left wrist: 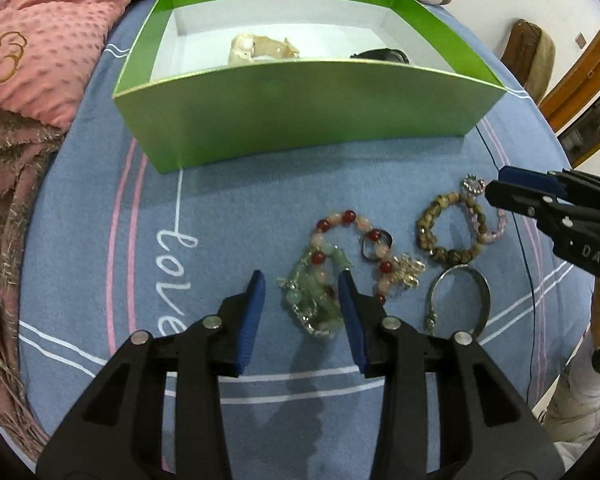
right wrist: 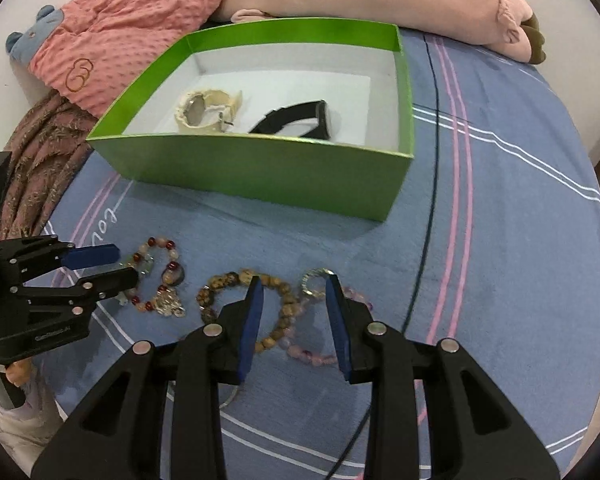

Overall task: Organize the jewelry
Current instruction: 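Move the left gripper to the green jade bracelet while the right gripper grasps the red-bead bracelet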

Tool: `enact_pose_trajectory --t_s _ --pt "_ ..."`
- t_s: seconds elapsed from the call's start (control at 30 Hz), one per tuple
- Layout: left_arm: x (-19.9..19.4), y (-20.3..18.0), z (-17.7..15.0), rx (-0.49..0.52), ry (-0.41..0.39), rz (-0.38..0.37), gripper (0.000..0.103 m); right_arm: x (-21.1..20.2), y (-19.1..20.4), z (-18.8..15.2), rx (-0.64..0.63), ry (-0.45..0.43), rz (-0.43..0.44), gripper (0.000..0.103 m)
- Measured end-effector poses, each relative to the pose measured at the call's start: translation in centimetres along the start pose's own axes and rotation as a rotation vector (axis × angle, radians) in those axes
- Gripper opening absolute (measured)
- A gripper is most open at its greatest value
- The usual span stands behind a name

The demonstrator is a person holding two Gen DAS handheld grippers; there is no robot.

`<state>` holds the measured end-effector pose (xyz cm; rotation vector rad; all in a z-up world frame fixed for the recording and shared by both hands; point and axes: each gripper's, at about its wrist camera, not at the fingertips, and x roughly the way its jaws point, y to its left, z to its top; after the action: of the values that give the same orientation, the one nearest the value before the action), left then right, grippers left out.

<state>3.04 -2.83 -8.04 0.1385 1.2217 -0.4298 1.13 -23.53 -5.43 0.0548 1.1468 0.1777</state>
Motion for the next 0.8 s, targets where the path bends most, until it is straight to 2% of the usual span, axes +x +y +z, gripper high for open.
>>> enact_pose_trajectory --t_s 0.07,0.13,0.17,0.4,0.67,0.73,0.77,0.8 --pt "-0.1 0.1 -0.1 -0.007 0.000 -0.013 0.023 0.2 -0.5 -0.2 0.010 0.008 -0.019 0.033" --pt "-0.7 0.2 -0.3 -0.009 -0.017 -0.005 0.017 0.4 -1.1 -0.2 0.026 0.016 -0.032 0.033" --pt "-0.9 0.2 -0.4 -0.006 -0.025 -0.004 0.009 0.5 -1.5 -0.3 0.036 0.018 -0.042 0.033" --pt "-3.0 0.9 -0.4 -0.027 -0.067 -0.022 0.006 1.4 -2.5 -0.6 0.049 0.040 -0.113 0.033" --pt "-2.0 1.7 -0.5 -0.053 -0.027 -0.042 0.009 2.3 -2.4 -0.9 0.022 0.053 -0.134 0.032" --pt "-1.9 1.7 -0.6 -0.050 -0.021 -0.041 0.011 2.3 -2.0 -0.9 0.003 0.048 -0.119 0.025" --pt "-1.8 1.7 -0.7 -0.047 -0.019 -0.038 0.015 2.2 -1.8 -1.1 -0.004 0.049 -0.113 0.015" --pt "-1.8 1.7 -0.7 -0.044 -0.017 -0.038 0.020 2.2 -1.5 -1.1 -0.013 0.048 -0.119 0.010"
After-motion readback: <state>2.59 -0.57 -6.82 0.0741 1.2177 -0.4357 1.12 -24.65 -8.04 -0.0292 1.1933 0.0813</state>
